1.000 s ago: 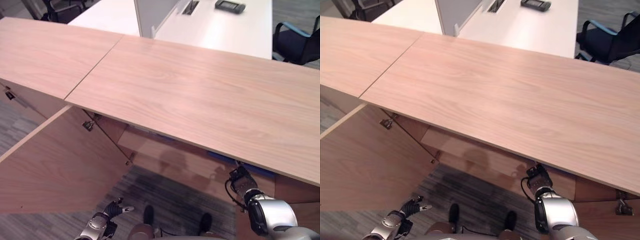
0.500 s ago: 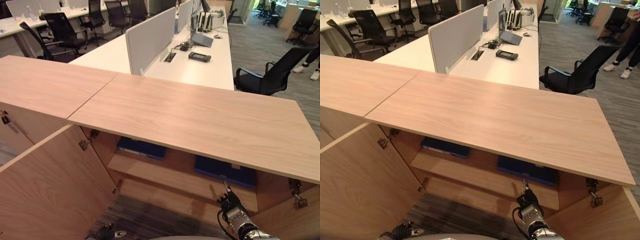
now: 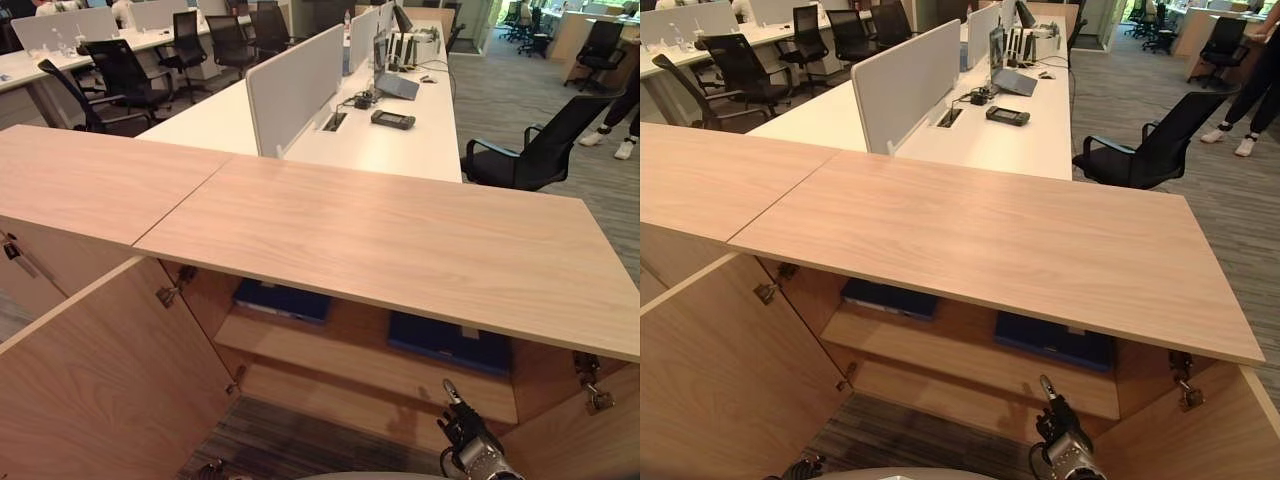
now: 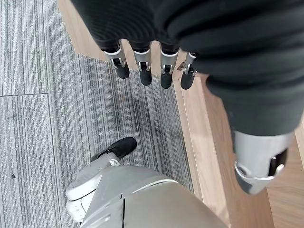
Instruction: Put the empty folder in the office cabinet
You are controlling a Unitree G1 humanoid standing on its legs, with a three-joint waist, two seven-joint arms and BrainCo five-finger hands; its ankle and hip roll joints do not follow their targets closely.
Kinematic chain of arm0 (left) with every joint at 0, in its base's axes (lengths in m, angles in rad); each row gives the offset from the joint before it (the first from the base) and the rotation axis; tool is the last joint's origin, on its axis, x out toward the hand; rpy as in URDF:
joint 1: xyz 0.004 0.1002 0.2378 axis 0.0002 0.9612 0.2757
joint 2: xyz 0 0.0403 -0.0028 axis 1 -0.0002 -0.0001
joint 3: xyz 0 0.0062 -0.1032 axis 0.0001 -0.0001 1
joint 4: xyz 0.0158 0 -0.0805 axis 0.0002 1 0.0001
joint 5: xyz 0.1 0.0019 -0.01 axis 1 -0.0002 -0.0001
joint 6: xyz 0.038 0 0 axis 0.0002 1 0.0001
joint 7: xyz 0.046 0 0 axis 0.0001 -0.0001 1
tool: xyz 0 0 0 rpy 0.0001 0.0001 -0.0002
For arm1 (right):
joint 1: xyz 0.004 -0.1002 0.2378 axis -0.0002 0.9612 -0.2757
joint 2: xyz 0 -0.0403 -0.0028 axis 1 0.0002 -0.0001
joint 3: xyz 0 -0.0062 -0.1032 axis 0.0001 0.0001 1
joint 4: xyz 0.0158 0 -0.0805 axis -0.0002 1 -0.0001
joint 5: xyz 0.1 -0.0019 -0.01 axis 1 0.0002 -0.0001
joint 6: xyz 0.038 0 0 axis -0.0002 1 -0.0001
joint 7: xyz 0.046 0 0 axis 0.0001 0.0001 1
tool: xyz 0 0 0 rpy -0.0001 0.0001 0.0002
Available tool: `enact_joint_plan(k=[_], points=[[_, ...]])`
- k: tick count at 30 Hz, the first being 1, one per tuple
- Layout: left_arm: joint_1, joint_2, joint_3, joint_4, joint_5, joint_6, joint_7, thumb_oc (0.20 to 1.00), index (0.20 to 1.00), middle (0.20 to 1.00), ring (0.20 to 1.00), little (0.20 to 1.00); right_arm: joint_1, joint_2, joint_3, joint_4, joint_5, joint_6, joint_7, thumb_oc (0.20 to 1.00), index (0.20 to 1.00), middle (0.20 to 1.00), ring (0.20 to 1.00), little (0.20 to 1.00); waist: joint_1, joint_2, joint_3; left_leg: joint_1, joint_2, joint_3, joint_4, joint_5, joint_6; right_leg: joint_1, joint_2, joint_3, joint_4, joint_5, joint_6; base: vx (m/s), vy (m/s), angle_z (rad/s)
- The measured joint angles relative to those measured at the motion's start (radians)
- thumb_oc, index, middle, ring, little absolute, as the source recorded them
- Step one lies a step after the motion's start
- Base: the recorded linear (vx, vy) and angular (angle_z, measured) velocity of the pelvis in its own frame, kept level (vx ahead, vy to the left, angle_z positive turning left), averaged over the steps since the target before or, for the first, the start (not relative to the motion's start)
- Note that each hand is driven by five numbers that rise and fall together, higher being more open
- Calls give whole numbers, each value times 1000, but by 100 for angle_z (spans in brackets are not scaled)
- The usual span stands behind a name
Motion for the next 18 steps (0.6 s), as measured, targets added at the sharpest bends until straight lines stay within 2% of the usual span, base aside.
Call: enact_joint_plan(k=[3,4,5,6,8,11,15,18], points=[[6,-3,0,-12,2,-2,-1,1000,1000,1000,1000,1000,-1,-51,35,-71,-145,-2,-14,200,200,200,200,200,-1,5,7,-1,0,0,0,0,0,1,0,1,0,0,0,0,0,0],[9,-4,0,-22,3,-12,-2,1000,1000,1000,1000,1000,-3,-99,78,-111,-270,-2,-36,200,200,200,200,200,4,10,12,-1,0,0,0,0,0,1,1,1,0,0,0,0,0,0],[13,-4,1,-27,5,-17,-3,1000,1000,1000,1000,1000,-3,-116,92,-128,-322,0,-44,200,200,200,200,200,4,10,13,0,1,0,0,0,0,1,2,1,0,0,0,0,0,0],[27,-4,1,-58,30,-26,-13,1000,1000,1000,1000,1000,-20,-157,104,-141,-485,0,-71,200,200,200,200,200,6,11,25,1,1,0,0,1,1,1,4,1,0,0,1,0,0,0],[34,-5,6,-64,30,-28,-20,1000,1000,1000,1000,1000,-31,-168,107,-140,-537,9,-79,200,200,200,200,200,8,11,40,0,1,0,0,3,6,3,5,1,-1,3,6,0,0,0],[33,-3,23,-90,30,-30,-27,1000,1000,1000,1000,1000,-113,-235,137,-129,-630,36,-91,200,200,200,200,200,14,16,75,0,2,-2,0,2,0,0,5,2,-1,4,6,-2,-12,1],[36,-3,22,-106,28,-32,-41,1000,1000,1000,1000,1000,-212,-242,147,-79,-666,39,-95,200,200,200,200,200,24,22,96,-5,5,-7,1,7,3,-2,9,-2,-1,5,7,-9,-20,3],[-34,-13,12,-58,22,-32,-39,1000,1000,1000,1000,1000,-282,-240,213,41,-674,49,-92,200,200,200,200,200,47,20,107,-19,5,-15,9,10,0,-10,10,-9,2,7,2,-28,-32,8]])
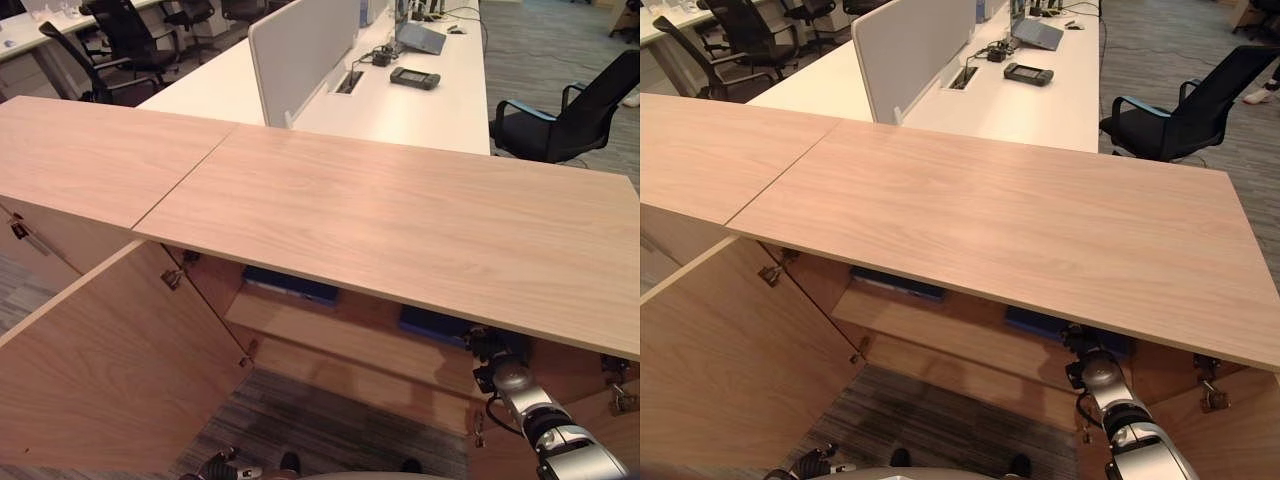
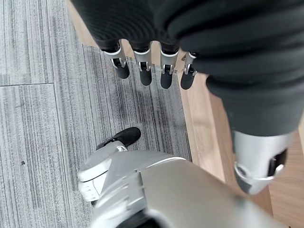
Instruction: Put the empty folder in the office cabinet
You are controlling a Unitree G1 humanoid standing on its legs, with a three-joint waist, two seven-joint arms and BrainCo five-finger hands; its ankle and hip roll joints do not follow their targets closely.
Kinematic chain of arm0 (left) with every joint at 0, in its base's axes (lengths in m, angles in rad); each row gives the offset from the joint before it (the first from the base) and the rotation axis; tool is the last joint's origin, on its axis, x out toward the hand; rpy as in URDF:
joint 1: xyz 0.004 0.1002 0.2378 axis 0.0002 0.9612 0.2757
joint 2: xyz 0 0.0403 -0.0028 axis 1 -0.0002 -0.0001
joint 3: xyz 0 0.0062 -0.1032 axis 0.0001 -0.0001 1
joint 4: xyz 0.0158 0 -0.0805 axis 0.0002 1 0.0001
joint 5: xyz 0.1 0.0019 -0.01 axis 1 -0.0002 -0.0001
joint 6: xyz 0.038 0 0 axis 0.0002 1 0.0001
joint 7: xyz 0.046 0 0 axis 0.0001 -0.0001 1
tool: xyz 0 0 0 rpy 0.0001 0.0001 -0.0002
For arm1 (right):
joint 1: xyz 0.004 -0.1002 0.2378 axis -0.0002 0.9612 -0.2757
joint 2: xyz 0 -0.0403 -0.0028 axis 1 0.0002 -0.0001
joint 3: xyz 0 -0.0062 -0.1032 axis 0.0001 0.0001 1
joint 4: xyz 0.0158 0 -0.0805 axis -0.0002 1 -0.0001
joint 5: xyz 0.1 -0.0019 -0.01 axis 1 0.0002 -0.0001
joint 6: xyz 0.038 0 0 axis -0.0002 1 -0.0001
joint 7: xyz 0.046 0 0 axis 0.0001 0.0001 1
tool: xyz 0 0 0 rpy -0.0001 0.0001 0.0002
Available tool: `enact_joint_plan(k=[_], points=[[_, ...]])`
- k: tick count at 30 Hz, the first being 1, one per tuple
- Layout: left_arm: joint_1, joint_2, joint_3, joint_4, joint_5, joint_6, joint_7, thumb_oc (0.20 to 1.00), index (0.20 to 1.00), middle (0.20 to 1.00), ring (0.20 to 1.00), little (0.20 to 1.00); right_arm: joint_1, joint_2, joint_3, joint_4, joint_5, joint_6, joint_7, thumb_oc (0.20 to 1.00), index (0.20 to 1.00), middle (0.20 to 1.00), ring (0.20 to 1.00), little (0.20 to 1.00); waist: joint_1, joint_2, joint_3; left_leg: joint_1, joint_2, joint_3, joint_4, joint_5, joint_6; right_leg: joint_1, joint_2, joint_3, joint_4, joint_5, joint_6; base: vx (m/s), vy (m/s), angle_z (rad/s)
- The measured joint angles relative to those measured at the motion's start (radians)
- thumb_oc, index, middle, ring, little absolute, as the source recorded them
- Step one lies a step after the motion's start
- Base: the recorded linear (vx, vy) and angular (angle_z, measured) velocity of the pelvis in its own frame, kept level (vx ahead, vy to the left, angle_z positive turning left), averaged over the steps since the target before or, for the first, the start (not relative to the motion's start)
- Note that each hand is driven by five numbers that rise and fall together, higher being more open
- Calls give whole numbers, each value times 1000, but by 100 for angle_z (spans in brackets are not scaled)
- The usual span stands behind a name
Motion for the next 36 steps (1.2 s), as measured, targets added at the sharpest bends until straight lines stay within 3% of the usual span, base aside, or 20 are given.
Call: enact_joint_plan(k=[5,13,16,24,26,36], points=[[-21,0,-23,-12,-1,-5,2,1000,1000,1000,1000,1000,-39,-5,13,38,-2,13,0,200,200,200,200,200,2,7,25,-29,-2,-14,1,7,0,-20,0,-12,3,2,0,-58,-28,8],[-76,1,-68,-50,-43,-9,19,1000,1000,1000,1000,1000,-125,-25,12,83,9,15,-6,200,200,200,200,200,25,70,118,-100,-3,-44,14,23,-2,-74,-2,-36,14,6,-4,-96,4,10],[-126,-2,-69,-73,-54,-11,29,1000,1000,1000,1000,1000,-200,-43,12,111,10,16,-19,200,200,200,200,200,29,102,181,-145,-4,-55,18,43,-1,-109,-3,-45,17,20,-11,-41,4,11],[-113,14,-65,-106,-83,-35,32,1000,1000,1000,1000,1000,-211,-52,9,113,10,11,-22,200,200,200,200,200,43,131,224,-152,-5,-64,15,44,-2,-111,-9,-54,15,19,-11,-41,19,3],[-71,68,-65,-198,-155,-45,18,1000,1000,1000,1000,1000,-214,-132,3,123,11,9,-43,200,200,200,200,200,57,165,241,-165,-11,-68,9,49,2,-128,-13,-56,22,18,-8,-52,22,6],[-57,69,-108,-305,-199,-56,-5,1000,1000,1000,1000,1000,-310,-168,-4,187,59,8,-49,200,200,200,200,200,66,212,265,-206,-22,-70,10,59,7,-179,-29,-55,45,18,-6,-29,11,2]])
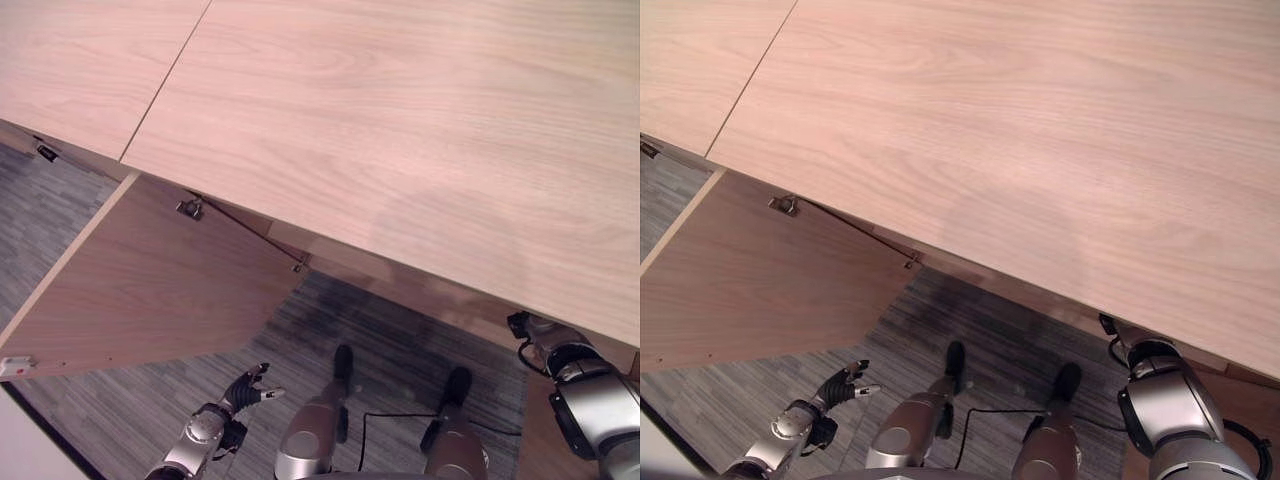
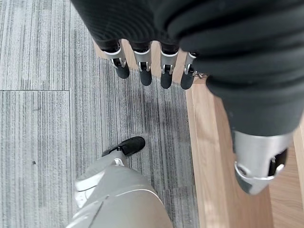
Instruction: Put the empty folder in the office cabinet
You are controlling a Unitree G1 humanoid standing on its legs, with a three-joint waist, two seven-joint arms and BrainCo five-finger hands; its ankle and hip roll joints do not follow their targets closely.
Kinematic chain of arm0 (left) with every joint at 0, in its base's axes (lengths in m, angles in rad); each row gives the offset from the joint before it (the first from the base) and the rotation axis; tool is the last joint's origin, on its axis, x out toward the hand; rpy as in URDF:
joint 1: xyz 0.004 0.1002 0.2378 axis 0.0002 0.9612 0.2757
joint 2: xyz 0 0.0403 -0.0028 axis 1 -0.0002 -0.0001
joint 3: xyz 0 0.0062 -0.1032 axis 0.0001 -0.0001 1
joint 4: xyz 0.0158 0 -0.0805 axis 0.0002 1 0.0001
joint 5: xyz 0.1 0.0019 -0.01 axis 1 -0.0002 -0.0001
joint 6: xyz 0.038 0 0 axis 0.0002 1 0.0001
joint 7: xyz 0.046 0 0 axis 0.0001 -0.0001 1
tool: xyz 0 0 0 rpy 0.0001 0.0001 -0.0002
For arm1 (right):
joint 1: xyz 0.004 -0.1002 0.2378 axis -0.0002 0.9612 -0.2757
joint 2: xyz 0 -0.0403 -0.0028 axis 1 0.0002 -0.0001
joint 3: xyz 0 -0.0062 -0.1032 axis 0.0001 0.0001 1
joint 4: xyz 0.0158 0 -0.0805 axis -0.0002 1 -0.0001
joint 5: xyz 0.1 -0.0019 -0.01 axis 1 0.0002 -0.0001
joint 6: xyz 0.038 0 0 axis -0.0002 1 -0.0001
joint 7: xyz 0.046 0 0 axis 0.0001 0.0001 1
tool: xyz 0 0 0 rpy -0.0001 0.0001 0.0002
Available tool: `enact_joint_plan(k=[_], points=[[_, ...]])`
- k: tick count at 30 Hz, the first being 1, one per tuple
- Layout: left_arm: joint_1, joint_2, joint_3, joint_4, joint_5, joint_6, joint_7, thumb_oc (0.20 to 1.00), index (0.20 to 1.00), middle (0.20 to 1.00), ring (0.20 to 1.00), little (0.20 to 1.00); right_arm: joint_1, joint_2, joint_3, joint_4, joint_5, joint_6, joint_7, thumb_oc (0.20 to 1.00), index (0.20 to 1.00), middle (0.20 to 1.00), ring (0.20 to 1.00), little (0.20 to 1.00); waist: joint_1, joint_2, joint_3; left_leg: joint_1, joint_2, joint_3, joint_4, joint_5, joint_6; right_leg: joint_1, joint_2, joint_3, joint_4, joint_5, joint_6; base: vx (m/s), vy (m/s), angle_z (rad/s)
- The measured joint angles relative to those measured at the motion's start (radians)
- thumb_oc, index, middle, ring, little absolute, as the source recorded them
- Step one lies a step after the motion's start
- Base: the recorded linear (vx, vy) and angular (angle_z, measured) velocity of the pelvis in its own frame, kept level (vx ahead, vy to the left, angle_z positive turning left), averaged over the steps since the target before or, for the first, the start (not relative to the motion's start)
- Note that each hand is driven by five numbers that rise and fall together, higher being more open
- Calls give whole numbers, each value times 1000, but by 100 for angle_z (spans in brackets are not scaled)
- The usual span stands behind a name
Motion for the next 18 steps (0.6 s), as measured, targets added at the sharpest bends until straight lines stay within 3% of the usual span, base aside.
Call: enact_joint_plan(k=[3,12,18], points=[[-1,0,-17,-1,0,-2,1,1000,1000,1000,1000,1000,-25,-49,10,9,22,1,-3,200,200,200,200,200,13,8,8,-23,0,0,5,3,1,-27,-1,2,12,-1,0,-45,11,0],[-14,0,-42,-11,-1,-14,-4,1000,1000,1000,1000,1000,-122,-74,24,69,29,8,-12,200,200,200,200,200,11,23,61,-58,-1,5,6,22,3,-82,-7,15,45,-2,-1,-23,0,-2],[-26,6,-69,-41,-4,-21,-17,1000,1000,1000,1000,1000,-205,-100,95,116,26,26,-4,200,200,200,200,200,9,33,85,-70,-14,12,-1,35,8,-117,-24,29,74,-8,3,-12,1,-3]])
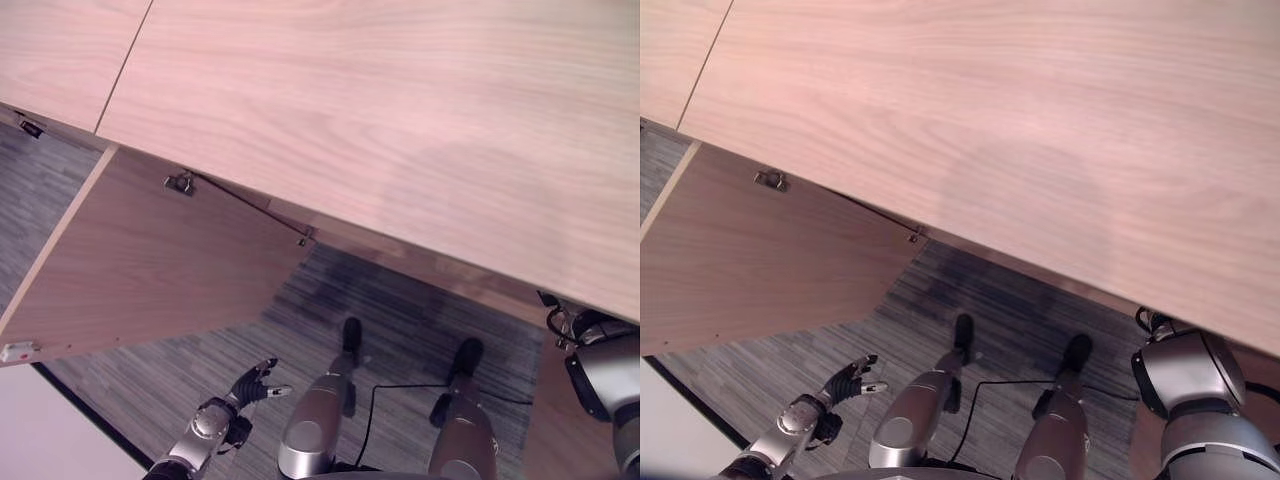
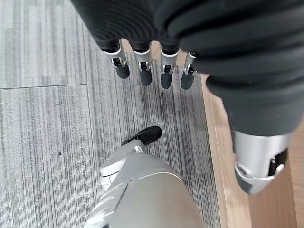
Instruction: Put the empty folder in the office cabinet
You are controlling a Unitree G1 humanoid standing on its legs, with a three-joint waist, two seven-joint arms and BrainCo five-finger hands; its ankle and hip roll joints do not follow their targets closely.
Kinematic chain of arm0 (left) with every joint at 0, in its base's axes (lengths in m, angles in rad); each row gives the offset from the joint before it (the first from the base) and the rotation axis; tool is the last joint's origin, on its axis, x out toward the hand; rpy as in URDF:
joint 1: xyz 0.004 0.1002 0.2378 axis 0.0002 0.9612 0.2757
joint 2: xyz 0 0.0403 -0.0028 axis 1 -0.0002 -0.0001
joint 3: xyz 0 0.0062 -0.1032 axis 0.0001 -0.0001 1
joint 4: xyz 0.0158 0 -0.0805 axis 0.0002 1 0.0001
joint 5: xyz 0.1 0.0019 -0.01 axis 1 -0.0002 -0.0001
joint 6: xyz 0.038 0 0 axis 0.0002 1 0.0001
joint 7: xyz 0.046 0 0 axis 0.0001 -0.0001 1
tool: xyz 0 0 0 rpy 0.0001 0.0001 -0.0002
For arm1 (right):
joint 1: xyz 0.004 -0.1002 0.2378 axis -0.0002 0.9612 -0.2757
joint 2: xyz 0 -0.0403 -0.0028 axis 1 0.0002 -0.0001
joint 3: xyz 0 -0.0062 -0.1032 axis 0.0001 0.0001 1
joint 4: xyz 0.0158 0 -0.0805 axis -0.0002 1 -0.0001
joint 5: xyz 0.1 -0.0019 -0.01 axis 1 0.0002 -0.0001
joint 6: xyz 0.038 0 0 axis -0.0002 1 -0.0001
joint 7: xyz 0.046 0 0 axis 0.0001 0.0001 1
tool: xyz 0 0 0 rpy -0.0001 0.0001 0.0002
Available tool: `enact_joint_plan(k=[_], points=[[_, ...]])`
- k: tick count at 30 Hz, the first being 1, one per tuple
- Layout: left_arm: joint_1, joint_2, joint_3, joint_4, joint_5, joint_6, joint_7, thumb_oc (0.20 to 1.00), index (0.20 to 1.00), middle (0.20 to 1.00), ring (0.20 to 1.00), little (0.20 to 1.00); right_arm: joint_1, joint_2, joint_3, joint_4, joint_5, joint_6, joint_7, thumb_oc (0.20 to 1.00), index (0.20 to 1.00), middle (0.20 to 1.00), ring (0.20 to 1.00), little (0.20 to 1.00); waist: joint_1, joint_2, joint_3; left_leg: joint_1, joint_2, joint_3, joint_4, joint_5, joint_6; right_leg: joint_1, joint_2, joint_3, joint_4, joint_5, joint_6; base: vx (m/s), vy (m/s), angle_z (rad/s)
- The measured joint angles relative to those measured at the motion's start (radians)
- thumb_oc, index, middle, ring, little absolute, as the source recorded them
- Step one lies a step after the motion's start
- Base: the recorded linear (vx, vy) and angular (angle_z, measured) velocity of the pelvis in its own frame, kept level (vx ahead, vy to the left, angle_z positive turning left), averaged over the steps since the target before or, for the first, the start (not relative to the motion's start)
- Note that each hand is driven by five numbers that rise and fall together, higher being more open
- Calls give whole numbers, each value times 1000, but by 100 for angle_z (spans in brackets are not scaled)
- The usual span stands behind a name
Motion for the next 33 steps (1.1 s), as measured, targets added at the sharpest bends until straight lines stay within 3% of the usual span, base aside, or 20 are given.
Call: enact_joint_plan(k=[13,20,22,26,30,33], points=[[-1,6,6,4,-35,3,-7,1000,1000,1000,1000,1000,-60,-30,32,-1,5,26,5,200,200,200,200,200,-19,-14,24,-29,-18,-4,-7,25,9,-37,-15,17,14,16,8,-2,-3,1],[-11,-18,45,45,-34,10,-5,1000,1000,1000,1000,1000,41,3,-86,-102,98,14,-2,200,200,200,200,200,-27,-43,36,6,-16,-14,-6,26,11,21,-7,-1,-22,32,2,9,-5,4],[-11,-25,62,83,-34,17,-4,1000,1000,1000,1000,1000,118,62,-167,-213,153,-27,-13,200,200,200,200,200,-38,-75,22,16,-12,-13,-6,22,11,34,-3,-1,-30,34,-1,29,-2,-2],[-9,-33,137,162,-22,38,6,1000,1000,1000,1000,1000,333,231,-181,-458,160,-98,-8,200,200,200,200,200,-50,-171,-36,56,3,-9,-5,3,-1,82,18,-2,-54,33,-7,88,29,-6],[23,-38,199,257,46,51,7,1000,1000,1000,1000,1000,609,362,-169,-593,148,-104,24,200,200,200,200,200,-74,-252,-144,120,5,20,-8,-34,0,139,22,13,-77,22,-4,96,48,-18],[42,-36,221,292,70,55,14,1000,1000,1000,1000,1000,722,390,-180,-626,120,-105,35,200,200,200,200,200,-102,-278,-202,138,2,41,-8,-49,5,149,20,31,-86,18,2,126,64,-21]])
